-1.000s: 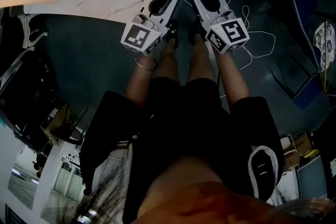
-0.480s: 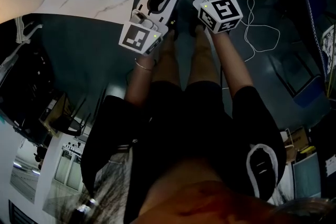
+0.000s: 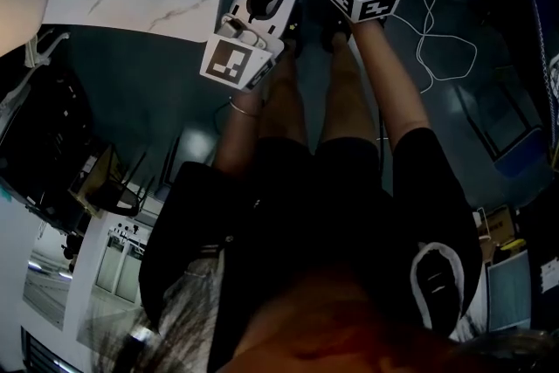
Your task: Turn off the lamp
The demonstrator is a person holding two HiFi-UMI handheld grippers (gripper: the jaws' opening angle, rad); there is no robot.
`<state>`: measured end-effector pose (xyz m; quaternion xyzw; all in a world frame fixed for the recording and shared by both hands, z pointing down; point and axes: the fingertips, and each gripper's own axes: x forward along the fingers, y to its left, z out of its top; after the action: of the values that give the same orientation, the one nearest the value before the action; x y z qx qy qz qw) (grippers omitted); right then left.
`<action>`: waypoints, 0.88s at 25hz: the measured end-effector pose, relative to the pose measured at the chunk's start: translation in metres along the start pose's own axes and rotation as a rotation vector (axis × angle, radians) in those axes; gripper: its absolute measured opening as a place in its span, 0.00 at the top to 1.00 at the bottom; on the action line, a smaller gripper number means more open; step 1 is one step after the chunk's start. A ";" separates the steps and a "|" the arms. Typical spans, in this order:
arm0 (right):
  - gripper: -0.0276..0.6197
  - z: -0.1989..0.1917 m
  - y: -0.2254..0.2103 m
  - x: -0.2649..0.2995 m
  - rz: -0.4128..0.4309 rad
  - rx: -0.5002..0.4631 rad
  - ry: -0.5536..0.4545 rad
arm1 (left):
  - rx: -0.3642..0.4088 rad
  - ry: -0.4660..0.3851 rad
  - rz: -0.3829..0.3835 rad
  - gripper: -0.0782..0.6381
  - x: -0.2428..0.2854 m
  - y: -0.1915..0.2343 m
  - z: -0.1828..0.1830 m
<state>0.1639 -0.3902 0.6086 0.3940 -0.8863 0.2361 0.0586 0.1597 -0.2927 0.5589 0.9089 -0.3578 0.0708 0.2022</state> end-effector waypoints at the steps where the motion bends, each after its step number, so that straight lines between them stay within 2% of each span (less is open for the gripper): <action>1: 0.74 0.002 0.001 0.005 0.011 -0.014 -0.004 | -0.001 0.002 0.007 0.88 0.000 0.003 -0.001; 6: 0.69 0.013 0.013 0.029 0.074 -0.132 -0.004 | 0.017 0.001 0.043 0.88 0.000 0.012 -0.002; 9: 0.69 0.017 0.012 0.039 0.087 -0.146 0.005 | 0.009 -0.008 0.051 0.88 0.003 0.013 -0.002; 11: 0.78 0.019 0.014 0.040 0.113 -0.132 0.005 | 0.001 -0.002 0.046 0.88 0.005 0.012 -0.004; 12: 0.88 0.021 0.015 0.039 0.125 -0.131 0.004 | -0.004 0.000 0.044 0.88 0.006 0.012 -0.005; 16: 0.93 0.028 0.020 0.024 0.168 -0.163 0.012 | -0.019 -0.009 0.056 0.88 0.006 0.014 -0.005; 22: 0.94 0.040 0.032 -0.001 0.236 -0.142 0.036 | -0.026 -0.009 0.086 0.88 0.008 0.014 -0.010</action>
<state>0.1449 -0.3898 0.5610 0.2774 -0.9399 0.1849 0.0741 0.1560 -0.3025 0.5746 0.8903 -0.3983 0.0707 0.2093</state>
